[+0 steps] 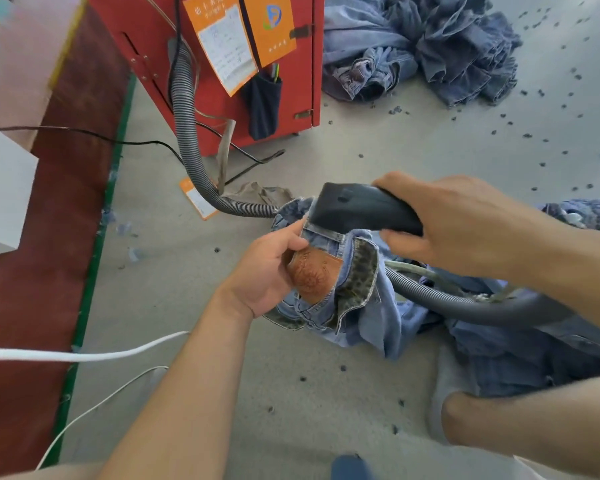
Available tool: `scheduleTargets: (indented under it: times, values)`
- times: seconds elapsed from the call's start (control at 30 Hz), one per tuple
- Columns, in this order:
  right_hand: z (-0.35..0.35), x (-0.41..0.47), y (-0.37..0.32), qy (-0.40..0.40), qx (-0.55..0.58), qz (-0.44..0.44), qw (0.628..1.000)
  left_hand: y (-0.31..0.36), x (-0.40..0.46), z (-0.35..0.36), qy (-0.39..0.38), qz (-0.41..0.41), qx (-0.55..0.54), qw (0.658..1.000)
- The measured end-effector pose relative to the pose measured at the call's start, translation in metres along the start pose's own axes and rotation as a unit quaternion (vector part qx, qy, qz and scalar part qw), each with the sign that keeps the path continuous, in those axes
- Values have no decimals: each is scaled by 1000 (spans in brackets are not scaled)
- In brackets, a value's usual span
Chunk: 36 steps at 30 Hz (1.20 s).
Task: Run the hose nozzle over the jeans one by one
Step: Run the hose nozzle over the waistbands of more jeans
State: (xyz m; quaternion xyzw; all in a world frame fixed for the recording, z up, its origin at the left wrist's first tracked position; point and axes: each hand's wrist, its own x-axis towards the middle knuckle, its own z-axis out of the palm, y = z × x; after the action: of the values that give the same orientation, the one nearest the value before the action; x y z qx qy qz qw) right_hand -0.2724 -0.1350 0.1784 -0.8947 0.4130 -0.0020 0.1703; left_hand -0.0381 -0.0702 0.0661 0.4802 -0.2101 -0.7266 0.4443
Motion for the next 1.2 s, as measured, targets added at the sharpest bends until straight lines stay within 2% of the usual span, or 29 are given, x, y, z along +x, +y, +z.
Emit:
scheduleTargets:
  times: [0.17,0.33,0.4,0.47,0.57,0.73,0.87,1.03,1.13,1.2]
  values:
    - [-6,14,-4,73,39,-8,997,1,-1,5,-5,0,0,1000]
    - [-10,4,7,-11,14,9,1000,4,-2,-2,-18,15,-35,999]
    - [2,9,-1,1,44,14,999,1,-2,-1,-19,10,-51,998]
    - [10,19,-2,51,63,39,996,-1,-2,-2,-19,7,-48,999]
    - [2,21,15,91,91,93,987,5,-2,-4,-6,22,-62,998]
    - [10,5,33,42,146,125,980,15,1,-18,56,56,-177,981]
    - [34,26,29,63,165,159,971,15,5,-26,93,59,-223,969]
    - [56,46,-1,16,145,126,981,16,0,-10,48,59,-214,974]
    - [63,62,-15,57,138,113,982,14,-4,-3,23,75,-204,976]
    - [63,70,-20,91,149,104,979,9,-7,0,-13,109,-152,982]
